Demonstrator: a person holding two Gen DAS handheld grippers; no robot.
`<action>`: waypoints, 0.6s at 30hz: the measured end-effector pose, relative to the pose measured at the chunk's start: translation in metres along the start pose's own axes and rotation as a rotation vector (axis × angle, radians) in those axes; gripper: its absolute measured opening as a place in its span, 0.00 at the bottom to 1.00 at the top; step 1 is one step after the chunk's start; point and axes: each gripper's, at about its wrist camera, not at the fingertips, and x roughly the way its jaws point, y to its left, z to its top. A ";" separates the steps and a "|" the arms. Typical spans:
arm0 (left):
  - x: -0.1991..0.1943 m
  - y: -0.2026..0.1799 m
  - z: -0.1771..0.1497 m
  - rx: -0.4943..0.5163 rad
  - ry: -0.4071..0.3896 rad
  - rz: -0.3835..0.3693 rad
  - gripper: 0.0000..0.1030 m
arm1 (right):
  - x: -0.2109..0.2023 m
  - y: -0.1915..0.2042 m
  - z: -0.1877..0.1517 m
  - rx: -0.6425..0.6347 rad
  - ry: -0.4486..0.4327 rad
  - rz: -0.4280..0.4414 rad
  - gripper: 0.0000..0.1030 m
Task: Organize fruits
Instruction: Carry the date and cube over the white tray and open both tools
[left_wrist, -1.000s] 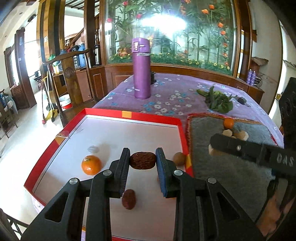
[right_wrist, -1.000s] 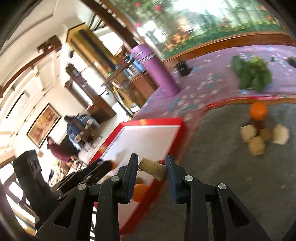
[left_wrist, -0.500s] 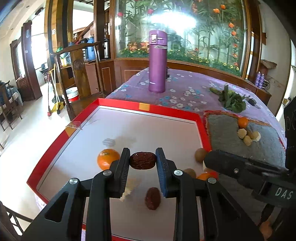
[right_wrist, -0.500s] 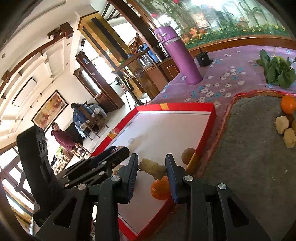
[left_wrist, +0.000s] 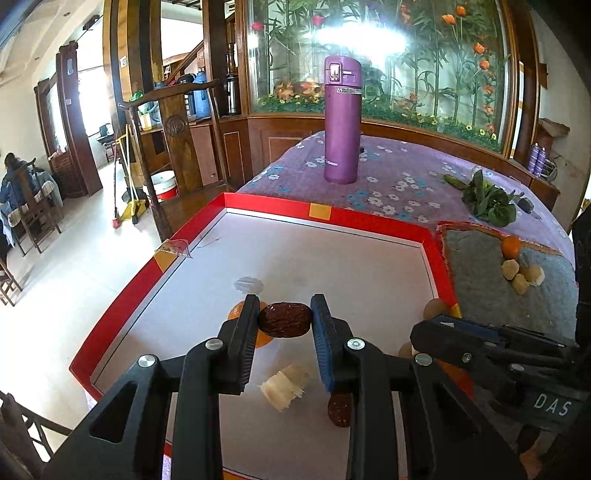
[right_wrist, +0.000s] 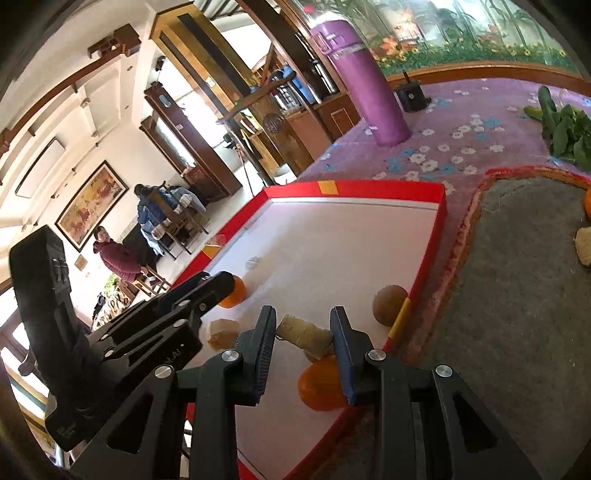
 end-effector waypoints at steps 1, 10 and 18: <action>0.000 0.000 0.000 0.000 0.001 0.003 0.25 | 0.000 0.000 0.000 -0.002 -0.001 -0.001 0.30; 0.005 -0.003 -0.003 0.008 0.021 0.017 0.25 | 0.000 0.007 -0.002 -0.032 -0.004 -0.021 0.30; 0.005 -0.010 -0.005 0.032 0.011 0.059 0.25 | 0.005 0.011 -0.004 -0.059 0.005 -0.035 0.33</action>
